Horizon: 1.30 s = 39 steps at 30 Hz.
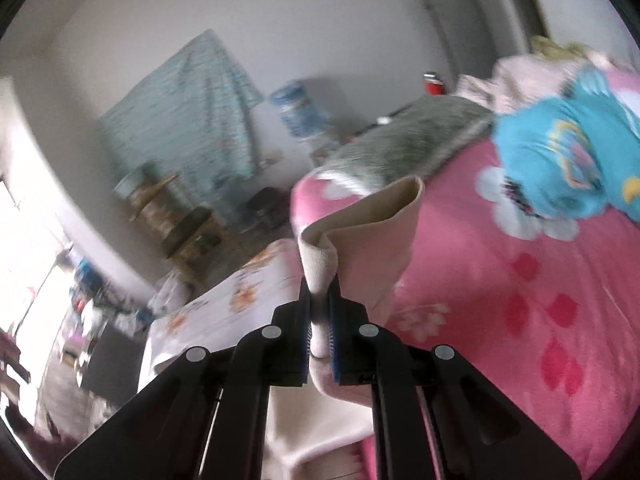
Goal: Fold large clothes
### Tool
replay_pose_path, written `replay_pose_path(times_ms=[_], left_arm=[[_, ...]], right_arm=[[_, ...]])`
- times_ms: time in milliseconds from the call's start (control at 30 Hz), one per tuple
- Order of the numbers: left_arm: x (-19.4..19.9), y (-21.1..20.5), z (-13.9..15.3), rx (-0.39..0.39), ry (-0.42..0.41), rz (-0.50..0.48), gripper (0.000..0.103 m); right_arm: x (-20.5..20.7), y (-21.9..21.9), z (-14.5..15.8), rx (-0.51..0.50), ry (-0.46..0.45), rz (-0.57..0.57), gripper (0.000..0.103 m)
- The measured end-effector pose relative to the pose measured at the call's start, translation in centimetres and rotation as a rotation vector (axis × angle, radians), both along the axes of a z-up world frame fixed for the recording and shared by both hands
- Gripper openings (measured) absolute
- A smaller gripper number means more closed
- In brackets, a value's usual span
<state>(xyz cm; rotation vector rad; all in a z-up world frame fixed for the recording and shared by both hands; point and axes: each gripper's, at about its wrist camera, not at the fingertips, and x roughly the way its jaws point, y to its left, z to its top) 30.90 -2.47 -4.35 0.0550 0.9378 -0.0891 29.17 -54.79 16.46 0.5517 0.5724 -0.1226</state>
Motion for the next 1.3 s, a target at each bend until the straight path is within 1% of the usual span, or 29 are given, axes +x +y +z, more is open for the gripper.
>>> replay_pose_path(times_ms=[133,267,400,467,533,567,600,633,667,700,733,767,833,867,933,1000,1100,1133,1167,1200,1233,1267,1300], left_arm=[[0.0,0.0,0.0,-0.002,0.0,-0.001,0.096],[0.0,-0.1,-0.1,-0.005,0.0,-0.003,0.096],[0.1,0.0,0.0,-0.011,0.001,-0.001,0.096],[0.2,0.4,0.2,-0.024,0.003,0.006,0.095],[-0.2,1.2,1.1,-0.064,0.016,0.017,0.095],[-0.5,1.7,1.7,-0.083,0.013,0.018,0.094],[-1.1,2.2,2.8,-0.105,0.0,0.016,0.094],[-1.5,2.6,3.6,-0.11,-0.01,0.01,0.092],[-2.1,3.2,4.6,-0.112,-0.023,0.0,0.09],[-2.6,3.7,5.2,-0.117,-0.033,-0.005,0.084],[-3.2,4.4,6.0,-0.132,-0.04,-0.01,0.079],[-3.7,5.5,6.6,-0.16,-0.042,-0.014,0.077],[-4.5,7.3,7.2,-0.214,-0.045,-0.019,0.065],[-5.0,8.5,7.3,-0.239,-0.046,-0.022,0.062],[-5.7,10.5,7.4,-0.274,-0.045,-0.019,0.049],[-6.2,12.3,7.1,-0.301,-0.034,-0.015,0.044],[-6.7,14.5,6.4,-0.376,-0.005,-0.003,0.034],[-6.8,14.8,6.3,-0.396,0.0,-0.003,0.032],[-7.0,15.2,6.1,-0.407,0.003,-0.002,0.032],[-7.1,15.4,6.0,-0.418,0.007,-0.004,0.032],[-7.1,15.4,5.9,-0.428,0.01,-0.009,0.032],[-7.1,15.5,5.8,-0.438,0.016,-0.008,0.032],[-6.9,15.6,5.7,-0.448,0.021,-0.006,0.032]], right_arm=[[1.1,5.8,1.2,-0.031,-0.012,0.118,0.008],[2.0,11.3,1.7,-0.036,-0.03,0.237,0.008],[2.8,15.9,1.9,-0.032,-0.037,0.318,0.008],[3.2,17.7,2.0,-0.024,-0.035,0.341,0.008],[3.6,19.6,1.8,-0.011,-0.035,0.369,0.008],[3.8,20.7,1.8,-0.009,-0.036,0.383,0.008],[4.0,21.4,1.8,-0.009,-0.038,0.391,0.008],[4.0,22.6,1.8,-0.011,-0.042,0.406,0.008],[4.1,23.1,1.8,-0.011,-0.043,0.414,0.008],[4.1,24.3,1.8,-0.009,-0.047,0.428,0.008],[4.1,25.3,1.9,-0.007,-0.051,0.439,0.008],[4.0,26.6,1.8,-0.008,-0.055,0.456,0.008],[3.9,28.8,1.7,-0.015,-0.064,0.487,0.008],[3.8,30.2,1.5,-0.018,-0.065,0.511,0.008],[3.5,32.8,1.0,-0.035,-0.067,0.551,0.008],[3.3,35.8,-0.1,-0.054,-0.066,0.603,0.008],[3.0,40.3,-2.9,-0.067,-0.04,0.687,0.009],[2.9,41.9,-4.3,-0.065,-0.012,0.727,0.01],[2.9,43.8,-6.4,-0.073,0.046,0.769,0.013],[3.0,45.0,-7.8,-0.081,0.09,0.797,0.024],[3.2,46.3,-9.8,-0.077,0.161,0.845,0.04],[3.3,47.1,-11.1,-0.065,0.213,0.875,0.045],[3.4,47.5,-12.7,-0.039,0.278,0.901,0.047]])
